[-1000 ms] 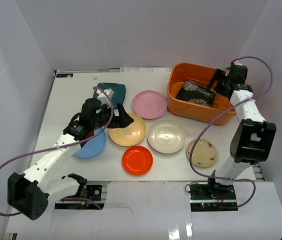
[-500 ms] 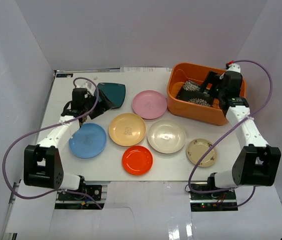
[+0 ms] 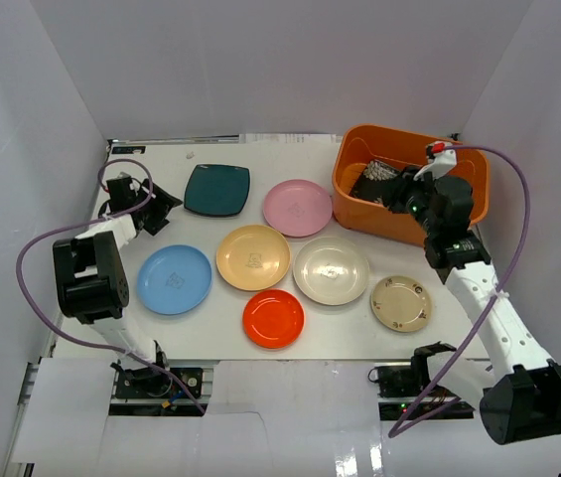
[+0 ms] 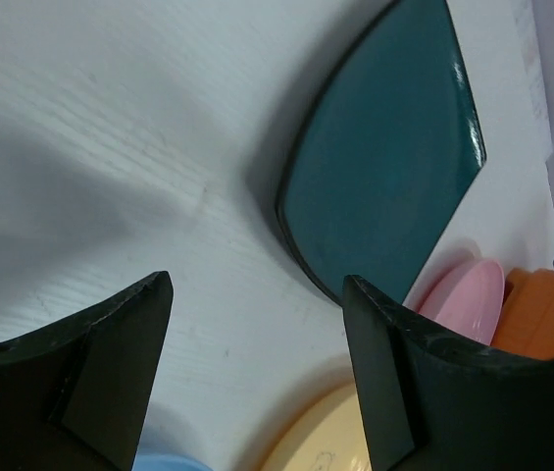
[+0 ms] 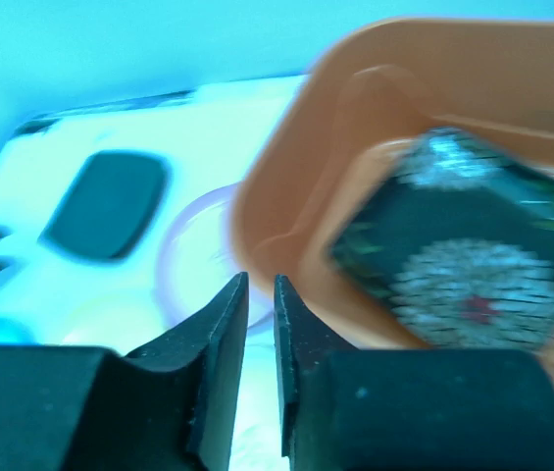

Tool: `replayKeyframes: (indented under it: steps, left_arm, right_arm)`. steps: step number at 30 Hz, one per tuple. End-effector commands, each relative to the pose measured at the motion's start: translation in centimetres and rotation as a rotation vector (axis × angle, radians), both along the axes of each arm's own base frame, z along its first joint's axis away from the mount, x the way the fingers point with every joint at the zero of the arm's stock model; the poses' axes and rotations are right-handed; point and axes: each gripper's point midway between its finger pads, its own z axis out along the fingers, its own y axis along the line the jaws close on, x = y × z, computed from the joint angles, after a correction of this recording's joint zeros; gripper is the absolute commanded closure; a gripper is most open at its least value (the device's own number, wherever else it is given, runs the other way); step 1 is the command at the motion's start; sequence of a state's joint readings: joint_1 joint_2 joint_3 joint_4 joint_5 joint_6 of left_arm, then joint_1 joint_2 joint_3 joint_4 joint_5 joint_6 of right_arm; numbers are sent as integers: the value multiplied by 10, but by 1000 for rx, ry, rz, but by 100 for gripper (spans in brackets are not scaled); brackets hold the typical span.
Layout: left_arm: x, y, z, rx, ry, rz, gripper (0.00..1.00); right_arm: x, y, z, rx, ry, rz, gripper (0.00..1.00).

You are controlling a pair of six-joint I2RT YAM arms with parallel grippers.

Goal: Place the plates into the plastic bin on the countertop

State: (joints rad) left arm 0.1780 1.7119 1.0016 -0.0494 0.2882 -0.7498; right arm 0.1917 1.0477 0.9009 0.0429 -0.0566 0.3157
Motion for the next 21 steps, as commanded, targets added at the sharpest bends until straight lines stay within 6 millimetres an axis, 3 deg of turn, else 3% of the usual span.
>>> replayKeyframes:
  steps: [1,6,11,21]
  left_arm:
    - [28,3,16,-32,-81,-14,20]
    - [45,-2,1,-88,-69,-47,24]
    - [53,-7,-21,-152,-42,-40,24]
    - [66,-26,-33,-247,-64,-56,39]
  right_arm:
    - [-30,54,24,97,-95,240,74]
    - [-76,119,19,118,-113,469,57]
    - [-103,163,3,110,-86,603,56]
    - [-114,196,-20,150,-44,673,57]
